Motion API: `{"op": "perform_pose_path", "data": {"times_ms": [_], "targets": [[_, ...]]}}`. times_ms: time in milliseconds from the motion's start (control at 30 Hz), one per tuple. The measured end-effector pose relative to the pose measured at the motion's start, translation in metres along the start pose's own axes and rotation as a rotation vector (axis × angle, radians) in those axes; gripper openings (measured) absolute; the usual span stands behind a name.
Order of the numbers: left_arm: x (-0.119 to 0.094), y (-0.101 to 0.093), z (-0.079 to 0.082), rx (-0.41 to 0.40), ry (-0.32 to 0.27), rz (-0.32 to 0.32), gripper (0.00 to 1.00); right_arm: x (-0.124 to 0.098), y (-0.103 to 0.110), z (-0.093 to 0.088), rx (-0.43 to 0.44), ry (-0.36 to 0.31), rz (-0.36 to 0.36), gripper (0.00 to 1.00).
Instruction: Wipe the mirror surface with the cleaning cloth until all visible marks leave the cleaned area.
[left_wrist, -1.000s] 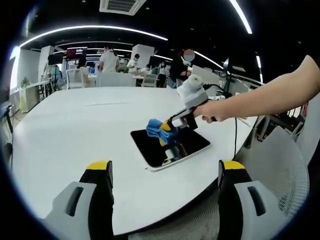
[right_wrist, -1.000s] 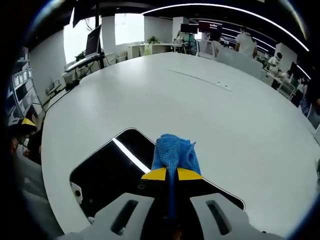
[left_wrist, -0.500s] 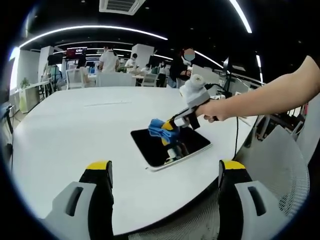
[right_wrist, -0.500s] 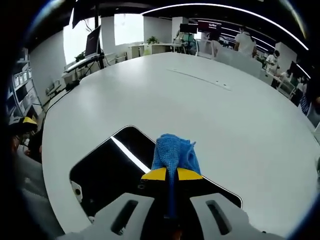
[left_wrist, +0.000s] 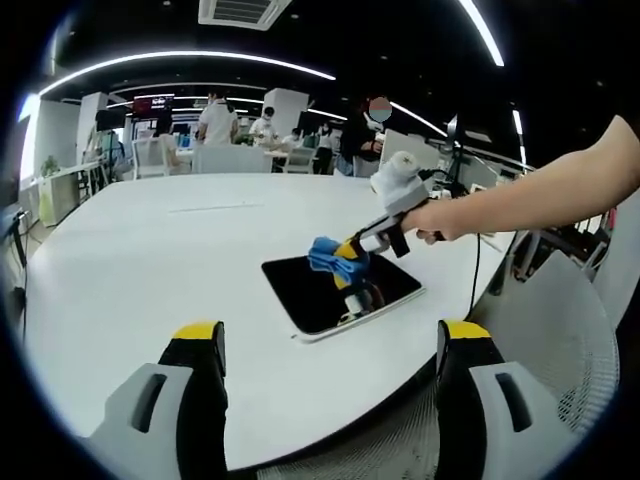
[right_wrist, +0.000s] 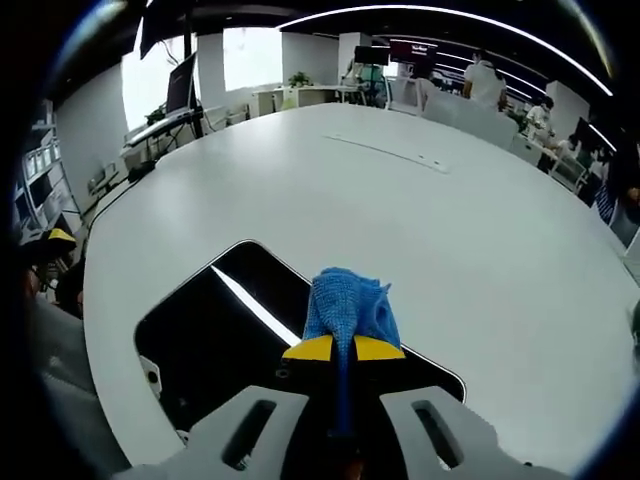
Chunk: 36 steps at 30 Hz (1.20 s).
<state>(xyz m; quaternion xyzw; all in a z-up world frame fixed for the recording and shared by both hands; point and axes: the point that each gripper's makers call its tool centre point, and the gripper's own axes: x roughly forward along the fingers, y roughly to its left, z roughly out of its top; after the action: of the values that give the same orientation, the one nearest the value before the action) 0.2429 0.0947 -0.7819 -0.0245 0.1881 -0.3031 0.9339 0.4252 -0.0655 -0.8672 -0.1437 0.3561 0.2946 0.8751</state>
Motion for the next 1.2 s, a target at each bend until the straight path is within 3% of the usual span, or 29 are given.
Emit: {"op": "perform_pose_path", "data": {"times_ms": [600,733,1200], "targets": [[0.0,0.001,0.0,0.0,-0.002,0.001,0.86,-0.002,0.0,-0.001,0.041,0.004,0.003,0.0],[0.0,0.001,0.001,0.0,-0.004,0.004,0.86,-0.002,0.0,-0.002,0.018,0.014,-0.003,0.0],[0.0,0.0,0.003,0.0,-0.019,0.003,0.87,-0.014,0.012,-0.016,0.041,0.035,0.034,0.0]]}}
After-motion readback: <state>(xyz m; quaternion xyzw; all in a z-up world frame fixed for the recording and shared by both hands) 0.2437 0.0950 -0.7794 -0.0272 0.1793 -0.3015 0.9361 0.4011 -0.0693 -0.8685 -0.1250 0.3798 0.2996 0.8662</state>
